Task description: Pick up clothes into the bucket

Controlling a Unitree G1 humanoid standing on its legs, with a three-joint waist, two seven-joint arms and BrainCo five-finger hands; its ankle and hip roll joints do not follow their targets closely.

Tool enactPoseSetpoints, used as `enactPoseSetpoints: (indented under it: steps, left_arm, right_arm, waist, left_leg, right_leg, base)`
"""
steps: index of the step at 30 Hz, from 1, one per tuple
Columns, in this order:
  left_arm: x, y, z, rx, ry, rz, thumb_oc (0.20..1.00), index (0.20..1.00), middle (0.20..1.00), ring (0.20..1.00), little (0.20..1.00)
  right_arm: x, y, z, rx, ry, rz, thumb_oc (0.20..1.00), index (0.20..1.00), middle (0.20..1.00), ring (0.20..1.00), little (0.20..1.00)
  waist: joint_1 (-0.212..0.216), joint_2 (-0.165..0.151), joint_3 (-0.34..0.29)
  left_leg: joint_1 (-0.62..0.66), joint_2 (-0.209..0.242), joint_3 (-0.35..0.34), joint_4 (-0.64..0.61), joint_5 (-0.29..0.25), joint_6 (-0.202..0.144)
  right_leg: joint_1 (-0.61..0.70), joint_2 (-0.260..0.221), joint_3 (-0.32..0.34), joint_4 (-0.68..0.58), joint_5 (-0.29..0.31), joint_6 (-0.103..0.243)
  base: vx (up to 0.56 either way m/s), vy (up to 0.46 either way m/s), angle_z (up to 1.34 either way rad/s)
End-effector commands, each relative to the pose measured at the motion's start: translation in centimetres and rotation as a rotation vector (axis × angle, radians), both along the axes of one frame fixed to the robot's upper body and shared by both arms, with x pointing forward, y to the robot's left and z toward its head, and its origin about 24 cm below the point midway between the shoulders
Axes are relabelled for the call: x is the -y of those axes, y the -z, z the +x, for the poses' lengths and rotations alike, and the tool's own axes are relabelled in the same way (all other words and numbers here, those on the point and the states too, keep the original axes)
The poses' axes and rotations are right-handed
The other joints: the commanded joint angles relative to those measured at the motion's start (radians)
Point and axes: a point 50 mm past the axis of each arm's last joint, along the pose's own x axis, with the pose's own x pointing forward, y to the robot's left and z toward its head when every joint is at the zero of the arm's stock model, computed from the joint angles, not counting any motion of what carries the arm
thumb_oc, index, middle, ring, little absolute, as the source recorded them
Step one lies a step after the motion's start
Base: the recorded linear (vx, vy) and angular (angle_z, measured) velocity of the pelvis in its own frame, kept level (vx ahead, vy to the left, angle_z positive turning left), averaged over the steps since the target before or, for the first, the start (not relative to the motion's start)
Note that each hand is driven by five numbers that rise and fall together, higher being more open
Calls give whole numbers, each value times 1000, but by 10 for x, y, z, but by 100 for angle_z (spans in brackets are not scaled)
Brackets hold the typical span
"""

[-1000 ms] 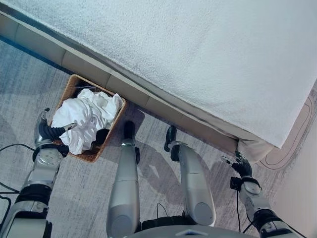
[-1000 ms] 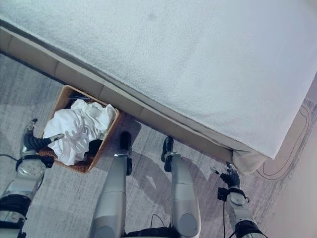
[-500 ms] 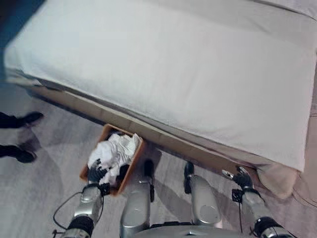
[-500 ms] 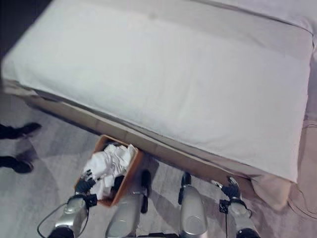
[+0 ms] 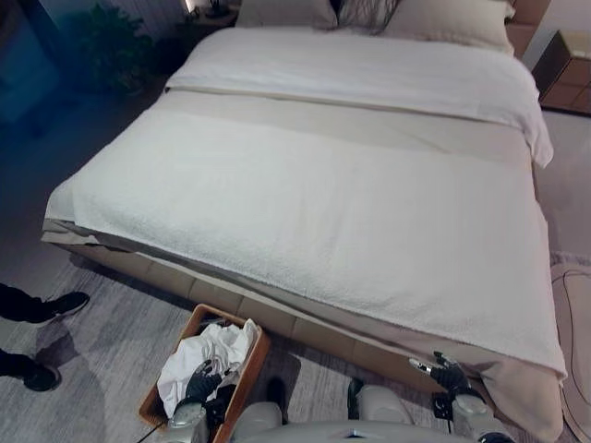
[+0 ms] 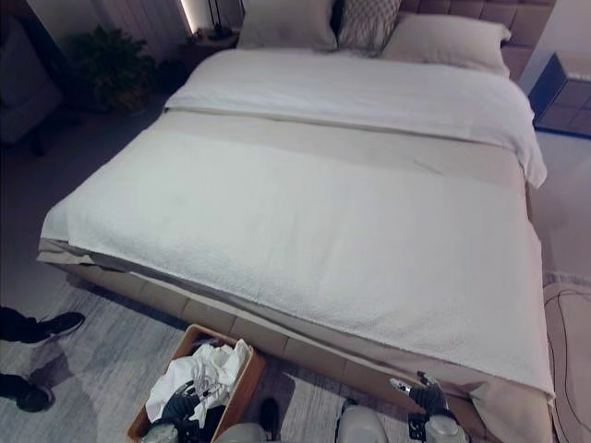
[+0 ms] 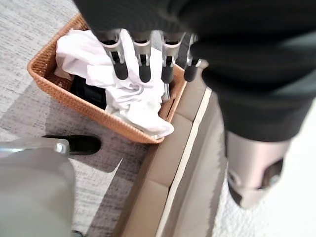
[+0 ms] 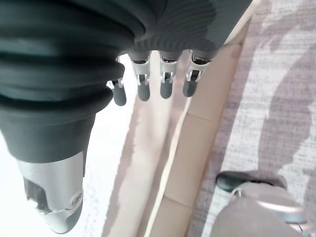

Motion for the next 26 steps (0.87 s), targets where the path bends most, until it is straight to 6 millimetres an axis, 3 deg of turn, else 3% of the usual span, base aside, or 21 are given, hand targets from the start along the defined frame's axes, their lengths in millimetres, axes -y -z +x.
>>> enactPoseSetpoints:
  steps: [1,6,10,14,26]
  left_arm:
    - [-8,-3,5,-17,98,62,1000,1000,1000,1000,1000]
    - [2,2,0,-58,152,53,1000,1000,1000,1000,1000]
    - [10,-1,12,-12,230,35,1000,1000,1000,1000,1000]
    - [11,-1,13,-25,300,55,1000,1000,1000,1000,1000]
    - [8,5,-5,-88,263,43,1000,1000,1000,1000,1000]
  right_arm:
    - [-2,-2,9,15,-39,7,1000,1000,1000,1000,1000]
    - [-12,6,-3,-49,-74,37,1000,1000,1000,1000,1000]
    - [-19,8,-4,-58,-96,54,1000,1000,1000,1000,1000]
    - [-20,10,-7,-78,-114,53,1000,1000,1000,1000,1000]
    - [-21,10,-5,-86,-131,44,1000,1000,1000,1000,1000]
  waist:
    - [11,-55,20]
    - [10,-67,-9]
    - [8,-68,-20]
    - [1,-64,-26]
    - [2,-60,-28]
  left_leg:
    - [3,-56,-6,35,-62,-5]
    - [52,-53,1,-10,-58,-4]
    - [69,-55,4,-25,-56,-1]
    - [79,-55,9,-29,-60,1]
    - [106,-52,17,-29,-73,2]
  right_leg:
    - [154,-30,-19,-274,142,59]
    - [197,-27,-21,-299,149,62]
    - [204,-27,-15,-305,155,64]
    - [211,-30,-11,-305,155,65]
    - [240,-28,-10,-318,151,66]
  base:
    - [37,-8,-2]
    - [0,0,0]
    - [0,0,0]
    - [0,0,0]
    - [3,0,-1]
